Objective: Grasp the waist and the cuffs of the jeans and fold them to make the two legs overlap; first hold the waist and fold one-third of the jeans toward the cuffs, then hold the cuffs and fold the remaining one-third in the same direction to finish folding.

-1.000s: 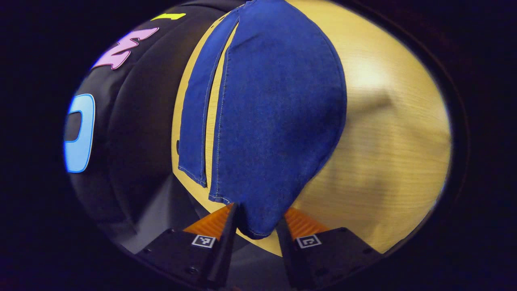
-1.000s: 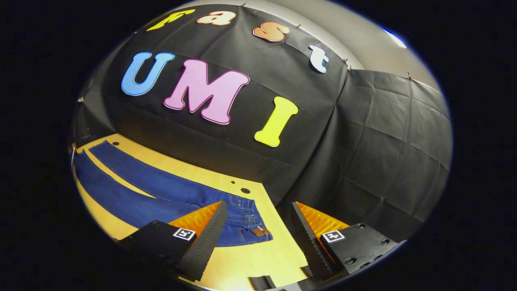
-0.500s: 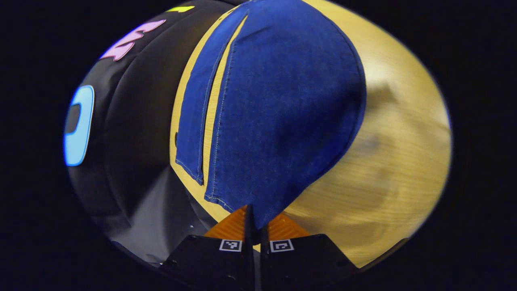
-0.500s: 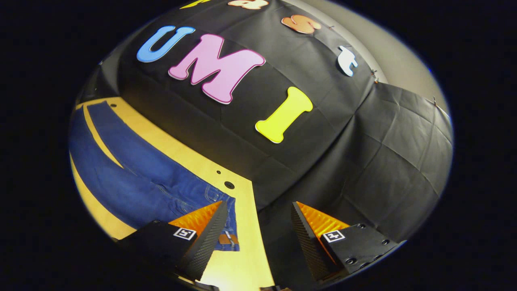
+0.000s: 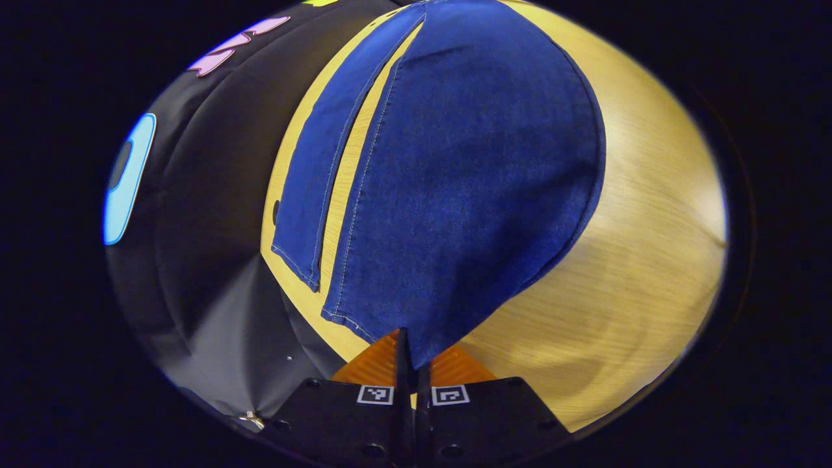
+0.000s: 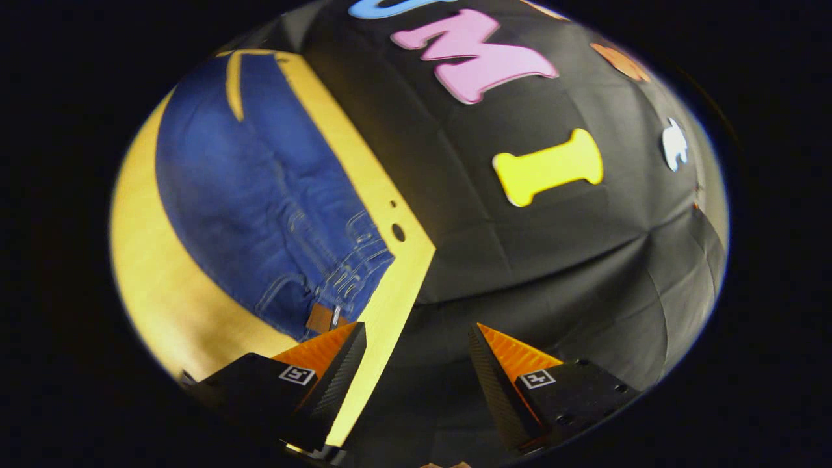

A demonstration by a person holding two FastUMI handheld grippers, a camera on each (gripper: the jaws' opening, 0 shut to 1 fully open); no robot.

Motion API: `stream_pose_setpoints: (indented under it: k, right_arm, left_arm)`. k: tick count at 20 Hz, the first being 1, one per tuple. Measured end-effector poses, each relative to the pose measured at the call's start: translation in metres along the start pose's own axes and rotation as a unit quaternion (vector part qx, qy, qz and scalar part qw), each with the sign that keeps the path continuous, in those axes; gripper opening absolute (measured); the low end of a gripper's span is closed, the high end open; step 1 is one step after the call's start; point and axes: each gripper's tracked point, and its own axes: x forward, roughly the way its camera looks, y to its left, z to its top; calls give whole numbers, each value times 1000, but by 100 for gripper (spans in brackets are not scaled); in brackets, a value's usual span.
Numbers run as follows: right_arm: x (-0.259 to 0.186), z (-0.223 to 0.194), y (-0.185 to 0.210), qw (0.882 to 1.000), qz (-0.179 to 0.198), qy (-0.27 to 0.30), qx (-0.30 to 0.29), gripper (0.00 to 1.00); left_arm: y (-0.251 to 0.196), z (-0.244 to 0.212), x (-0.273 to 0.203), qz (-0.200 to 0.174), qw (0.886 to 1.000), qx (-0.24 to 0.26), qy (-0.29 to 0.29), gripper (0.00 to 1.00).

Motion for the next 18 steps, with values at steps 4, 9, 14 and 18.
stream_pose_setpoints:
  k: [4,9,14,18]
  right_arm:
    - [19,-26,54,985,110,6,-136,98]
    - [45,-62,88,963,185,52,-189,98]
    - [73,-36,97,960,168,15,-223,96]
    - [99,-13,92,957,110,-2,-269,88]
  left_arm:
    - [0,-1,2,-3,1000,-10,4,7]
    - [0,-1,3,-2,1000,-15,5,7]
    - [0,0,3,4,1000,-24,2,7]
    - [1,0,4,17,999,-33,4,7]
